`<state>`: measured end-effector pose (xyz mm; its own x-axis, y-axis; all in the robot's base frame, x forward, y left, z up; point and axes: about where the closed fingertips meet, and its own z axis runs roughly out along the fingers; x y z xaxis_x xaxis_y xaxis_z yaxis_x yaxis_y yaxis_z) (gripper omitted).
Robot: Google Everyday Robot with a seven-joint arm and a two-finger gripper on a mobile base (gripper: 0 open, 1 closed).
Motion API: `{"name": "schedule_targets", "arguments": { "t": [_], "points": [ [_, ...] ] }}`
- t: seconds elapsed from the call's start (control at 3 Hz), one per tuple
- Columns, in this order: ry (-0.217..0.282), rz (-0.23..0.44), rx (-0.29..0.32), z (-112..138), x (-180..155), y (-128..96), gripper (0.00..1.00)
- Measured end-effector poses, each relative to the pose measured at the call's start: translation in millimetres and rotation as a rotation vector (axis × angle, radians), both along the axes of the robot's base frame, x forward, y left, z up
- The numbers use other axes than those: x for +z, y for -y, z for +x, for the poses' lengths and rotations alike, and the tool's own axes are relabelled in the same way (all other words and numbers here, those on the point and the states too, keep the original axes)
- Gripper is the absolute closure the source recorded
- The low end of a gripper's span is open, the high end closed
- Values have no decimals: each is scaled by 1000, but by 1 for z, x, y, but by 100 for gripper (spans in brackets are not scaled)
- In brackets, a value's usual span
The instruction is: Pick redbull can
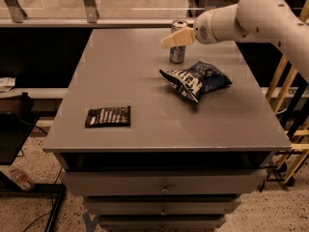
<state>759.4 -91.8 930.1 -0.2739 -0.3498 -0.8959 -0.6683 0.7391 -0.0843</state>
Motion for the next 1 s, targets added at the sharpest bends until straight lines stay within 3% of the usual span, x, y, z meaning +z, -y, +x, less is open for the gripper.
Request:
{"name": "schedule_targets", "arguments": {
  "t": [0.33, 0.67, 1.0],
  "points": [
    [5, 17, -51, 19, -11, 3, 0],
    [15, 33, -54, 28, -11, -3, 0],
    [27, 44, -58, 32, -11, -6, 18]
  ]
}}
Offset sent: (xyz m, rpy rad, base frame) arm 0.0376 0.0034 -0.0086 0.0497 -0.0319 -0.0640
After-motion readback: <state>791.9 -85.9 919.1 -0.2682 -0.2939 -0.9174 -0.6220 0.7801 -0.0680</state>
